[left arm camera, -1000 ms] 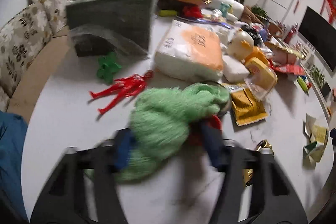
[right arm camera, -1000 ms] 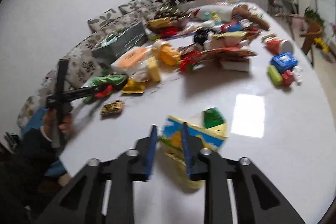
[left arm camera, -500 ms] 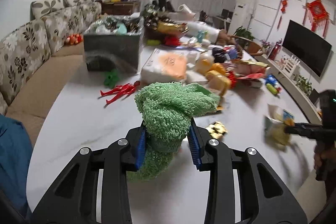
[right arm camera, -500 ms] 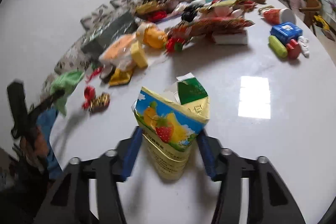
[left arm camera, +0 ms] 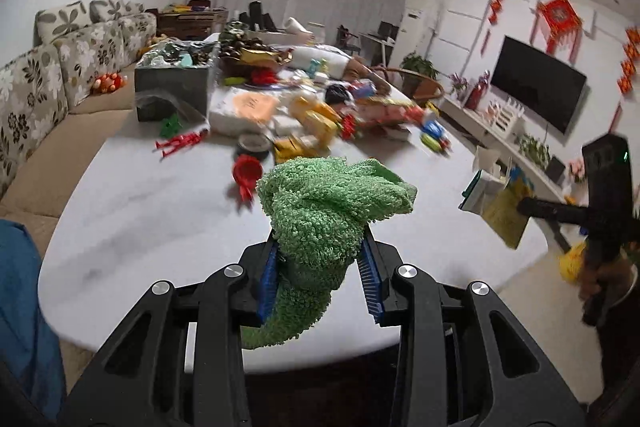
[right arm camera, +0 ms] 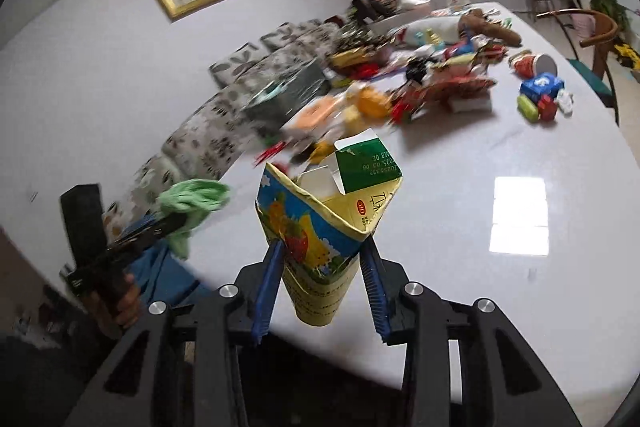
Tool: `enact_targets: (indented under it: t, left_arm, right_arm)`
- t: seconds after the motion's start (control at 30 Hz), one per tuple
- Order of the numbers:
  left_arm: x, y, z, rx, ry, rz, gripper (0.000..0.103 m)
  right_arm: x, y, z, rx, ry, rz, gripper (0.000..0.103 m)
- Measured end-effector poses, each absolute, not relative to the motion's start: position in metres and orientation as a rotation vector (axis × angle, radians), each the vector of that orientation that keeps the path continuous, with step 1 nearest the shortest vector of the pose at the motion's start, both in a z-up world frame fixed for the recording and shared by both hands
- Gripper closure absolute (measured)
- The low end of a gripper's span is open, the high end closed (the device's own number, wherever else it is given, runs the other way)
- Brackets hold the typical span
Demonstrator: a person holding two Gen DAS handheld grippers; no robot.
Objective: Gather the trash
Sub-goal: 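Lower both held items into the box and open both tools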
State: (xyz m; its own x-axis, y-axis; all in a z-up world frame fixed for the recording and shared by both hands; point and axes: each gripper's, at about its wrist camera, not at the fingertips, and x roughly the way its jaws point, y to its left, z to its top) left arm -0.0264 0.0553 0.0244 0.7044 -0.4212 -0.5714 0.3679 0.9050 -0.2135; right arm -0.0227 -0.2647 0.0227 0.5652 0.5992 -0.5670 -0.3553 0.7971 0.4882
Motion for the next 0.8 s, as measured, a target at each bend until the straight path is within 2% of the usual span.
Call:
enact_targets:
  t: [0.17,0.3,0.33,0.37,0.4,0.43,0.53,0.6,0.7,0.8]
  left_arm:
    - [-0.083,0.042,0.006,-0.013,0.722,-0.503,0.068]
    - [-0.115,0.023,-0.040,0.083,0.853,-0.550,0.064]
    - [-0.117,0.017,-0.063,0.120,0.910,-0.556,0.052]
    - [-0.117,0.011,-0.084,0.151,0.955,-0.562,0.030]
    - [-0.117,0.008,-0.100,0.181,0.972,-0.548,0.023]
    - [-0.115,0.002,-0.127,0.242,0.996,-0.508,0.021]
    - [-0.104,-0.002,-0.168,0.327,1.081,-0.441,0.021]
    - [-0.102,0.004,-0.162,0.300,1.073,-0.439,0.021]
    - [-0.097,0.018,-0.120,0.236,0.971,-0.430,0.021]
    - [-0.087,0.033,-0.080,0.158,0.867,-0.413,0.018]
  right_arm:
    - [-0.084,-0.251,0.012,0.277,0.908,0.658,0.063]
    - [-0.112,-0.237,-0.040,0.230,1.089,0.683,0.067]
    - [-0.111,-0.234,-0.058,0.224,1.131,0.673,0.064]
    - [-0.110,-0.230,-0.085,0.202,1.185,0.658,0.057]
    - [-0.108,-0.227,-0.102,0.184,1.211,0.646,0.044]
    - [-0.105,-0.224,-0.125,0.152,1.240,0.616,0.044]
    - [-0.101,-0.227,-0.165,0.109,1.307,0.539,0.049]
    - [-0.104,-0.235,-0.149,0.152,1.264,0.553,0.048]
    - [-0.106,-0.238,-0.092,0.133,1.109,0.599,0.032]
    - [-0.093,-0.231,-0.046,0.122,0.967,0.642,0.022]
